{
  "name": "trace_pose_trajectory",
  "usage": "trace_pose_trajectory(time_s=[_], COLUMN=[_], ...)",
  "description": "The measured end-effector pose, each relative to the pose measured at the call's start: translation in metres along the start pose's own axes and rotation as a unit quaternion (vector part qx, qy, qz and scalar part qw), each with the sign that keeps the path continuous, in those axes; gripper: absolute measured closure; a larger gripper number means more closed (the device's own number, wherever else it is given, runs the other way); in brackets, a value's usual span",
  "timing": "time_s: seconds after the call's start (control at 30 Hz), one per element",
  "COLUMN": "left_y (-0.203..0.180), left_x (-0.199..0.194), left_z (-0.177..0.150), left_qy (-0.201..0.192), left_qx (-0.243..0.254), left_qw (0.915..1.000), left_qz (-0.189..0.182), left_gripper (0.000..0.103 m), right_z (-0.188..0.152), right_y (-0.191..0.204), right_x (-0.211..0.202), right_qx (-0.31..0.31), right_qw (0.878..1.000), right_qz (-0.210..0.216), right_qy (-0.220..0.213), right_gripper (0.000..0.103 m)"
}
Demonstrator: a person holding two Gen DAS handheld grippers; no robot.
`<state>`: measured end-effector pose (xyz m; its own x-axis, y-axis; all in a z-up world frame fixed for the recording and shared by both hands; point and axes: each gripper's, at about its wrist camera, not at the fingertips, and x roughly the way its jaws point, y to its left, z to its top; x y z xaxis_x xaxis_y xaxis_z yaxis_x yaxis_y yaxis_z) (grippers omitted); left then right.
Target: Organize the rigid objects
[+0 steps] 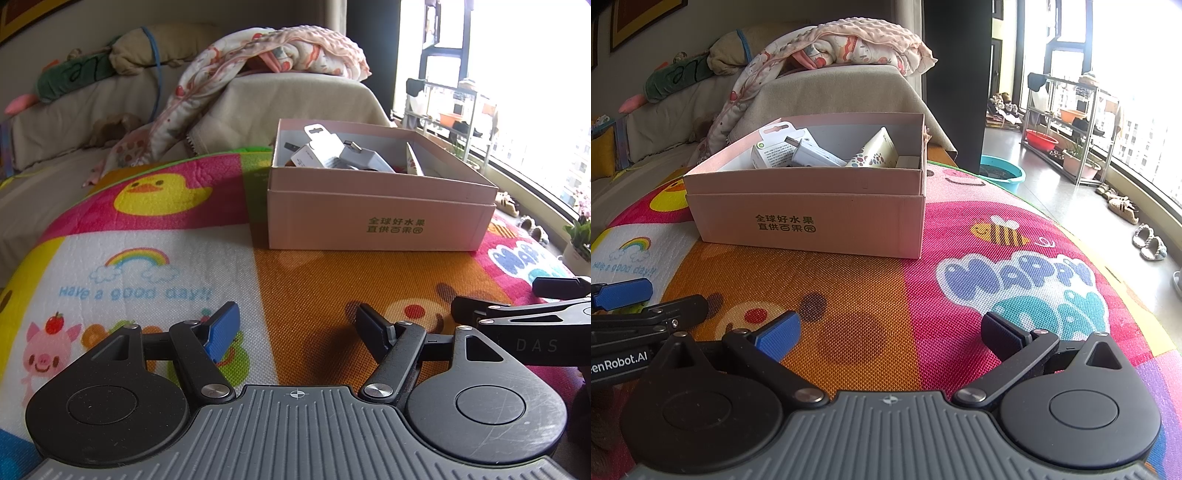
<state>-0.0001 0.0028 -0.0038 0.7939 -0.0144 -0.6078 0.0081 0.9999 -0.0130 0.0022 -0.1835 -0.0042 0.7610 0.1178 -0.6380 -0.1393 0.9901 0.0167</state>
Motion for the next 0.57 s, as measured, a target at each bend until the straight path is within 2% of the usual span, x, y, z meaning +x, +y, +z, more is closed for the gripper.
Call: trace_pose_trajectory(time_s=[0.57], left_y=[-0.0019], left_x=[0.0004], left_z=[-0.0011], left_qy=[0.001], left_qx=[0.001], left_qw=[1.0000], left_qz=[-0.002], left_gripper=[0.027], right_z=[-0.0002], right_y=[-0.0002], right_x=[0.0001], right_qx=[0.000], right_qw=[1.000], right_qz=[0.000], right_qy=[0.000], right_gripper=[0.000])
